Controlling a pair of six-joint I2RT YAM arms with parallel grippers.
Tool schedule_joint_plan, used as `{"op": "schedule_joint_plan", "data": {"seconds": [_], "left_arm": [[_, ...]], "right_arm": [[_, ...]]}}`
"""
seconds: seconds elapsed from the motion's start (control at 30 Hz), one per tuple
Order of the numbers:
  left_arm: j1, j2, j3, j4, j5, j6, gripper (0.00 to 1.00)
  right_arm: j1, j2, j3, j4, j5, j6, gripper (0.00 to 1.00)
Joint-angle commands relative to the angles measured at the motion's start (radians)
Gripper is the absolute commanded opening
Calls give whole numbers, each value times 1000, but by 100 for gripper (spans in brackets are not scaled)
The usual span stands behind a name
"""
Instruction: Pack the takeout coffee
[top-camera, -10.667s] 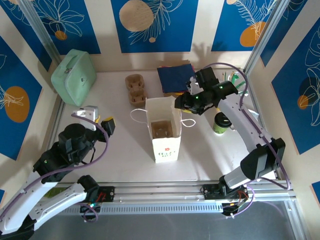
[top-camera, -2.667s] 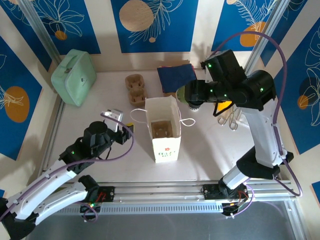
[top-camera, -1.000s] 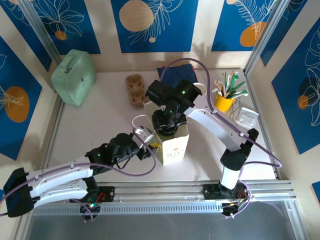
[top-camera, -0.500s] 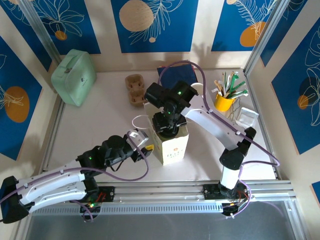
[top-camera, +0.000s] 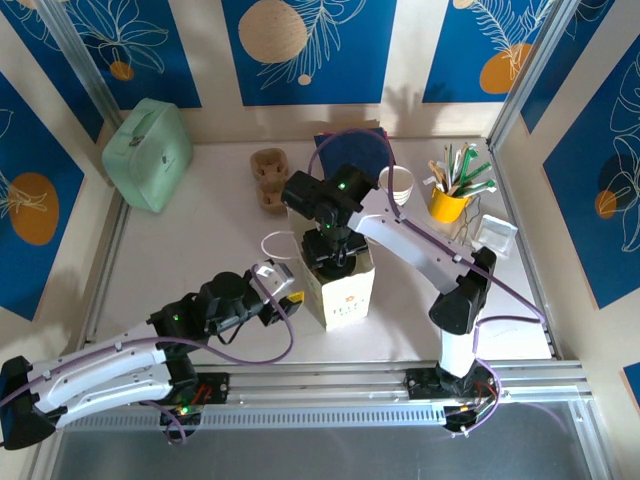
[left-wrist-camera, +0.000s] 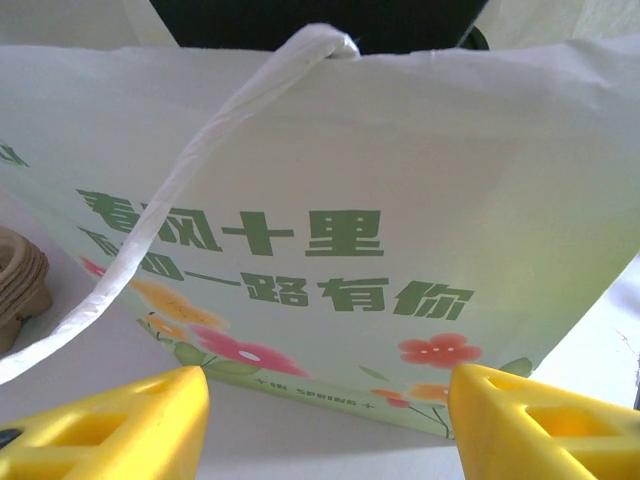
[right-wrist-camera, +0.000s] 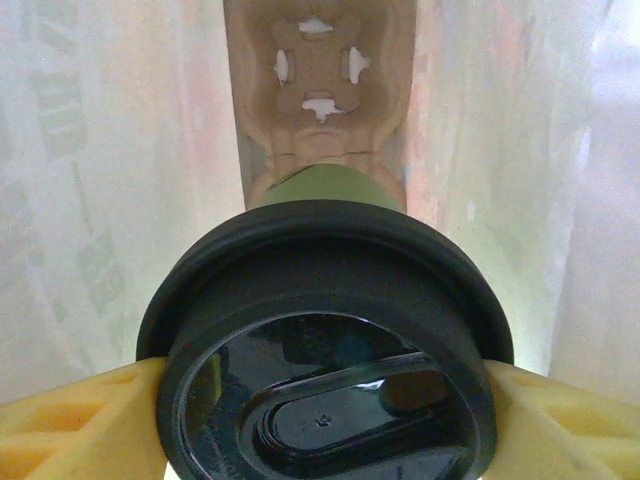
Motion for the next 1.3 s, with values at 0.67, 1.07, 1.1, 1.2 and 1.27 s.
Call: {"op": "schedule_joint_plan", "data": {"seconds": [0.67,1.07,1.1,1.2,1.27], "left_arm": [[-6,-10,-12,6,-9,15,65],[-6,-1,-11,13,-23,13,65],[-7,2,-8,8,-23,13,65],[-7,2,-9,13,-19,13,65],[-7,2,-11,21,-18,13,65]], "right_arm": [[-25,-18,-148,-37,-78,-16,71],[-29,-48,-197,31,-97,-23,71],[-30,-48,-200,35,-96,-23,71],[-34,-52,-208,49,-100,-26,71],[-35,-54,-212,56,-101,-27,71]]}}
